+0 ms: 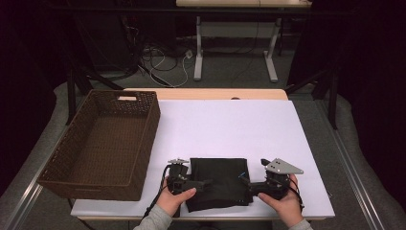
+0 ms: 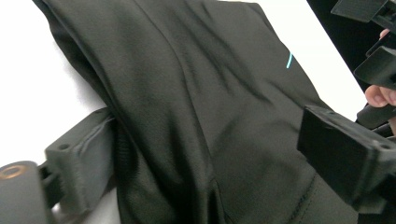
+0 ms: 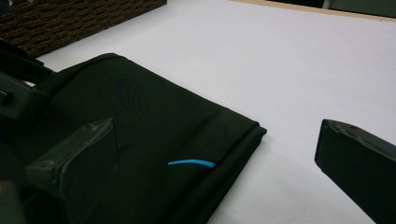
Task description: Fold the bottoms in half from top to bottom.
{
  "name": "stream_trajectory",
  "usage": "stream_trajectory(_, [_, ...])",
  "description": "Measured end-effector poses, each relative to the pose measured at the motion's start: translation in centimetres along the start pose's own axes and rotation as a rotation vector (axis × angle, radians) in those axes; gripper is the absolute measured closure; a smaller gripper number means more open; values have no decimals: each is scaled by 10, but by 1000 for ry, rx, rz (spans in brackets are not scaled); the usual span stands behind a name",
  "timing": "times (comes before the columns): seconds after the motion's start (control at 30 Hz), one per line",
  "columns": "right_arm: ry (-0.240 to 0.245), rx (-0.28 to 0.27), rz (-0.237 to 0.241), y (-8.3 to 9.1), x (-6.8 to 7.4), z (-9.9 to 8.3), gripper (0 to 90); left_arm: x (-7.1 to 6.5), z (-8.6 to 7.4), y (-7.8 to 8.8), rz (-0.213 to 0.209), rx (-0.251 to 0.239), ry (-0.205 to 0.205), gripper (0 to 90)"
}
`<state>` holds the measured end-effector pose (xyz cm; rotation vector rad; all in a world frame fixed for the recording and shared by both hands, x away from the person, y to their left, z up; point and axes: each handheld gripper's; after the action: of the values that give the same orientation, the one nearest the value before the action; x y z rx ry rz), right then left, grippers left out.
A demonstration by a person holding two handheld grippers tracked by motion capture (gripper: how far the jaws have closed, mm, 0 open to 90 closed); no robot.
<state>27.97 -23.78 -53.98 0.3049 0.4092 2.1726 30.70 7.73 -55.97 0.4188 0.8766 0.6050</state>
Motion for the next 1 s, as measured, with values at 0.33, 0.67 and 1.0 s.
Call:
stream_trajectory(0.33, [-9,9,0,-1,-2,0,0,5,0,2,12,-14,39,279])
stream_trajectory(0.67, [-33,17,10,-9,-4,3,0,14,-3,5,39,-30,51,569])
stream_trajectory(1.0, [-91,58,11,-24,-17,16,0,13,-5,3,45,-30,18,695])
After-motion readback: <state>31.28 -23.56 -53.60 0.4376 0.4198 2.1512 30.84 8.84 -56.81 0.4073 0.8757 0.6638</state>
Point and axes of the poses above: each handheld gripper's, and its own axes: y roughly backward along the jaws, z roughly out of its top, x roughly to its left, and after that the axes turned 2 degrees about -x, right-handed
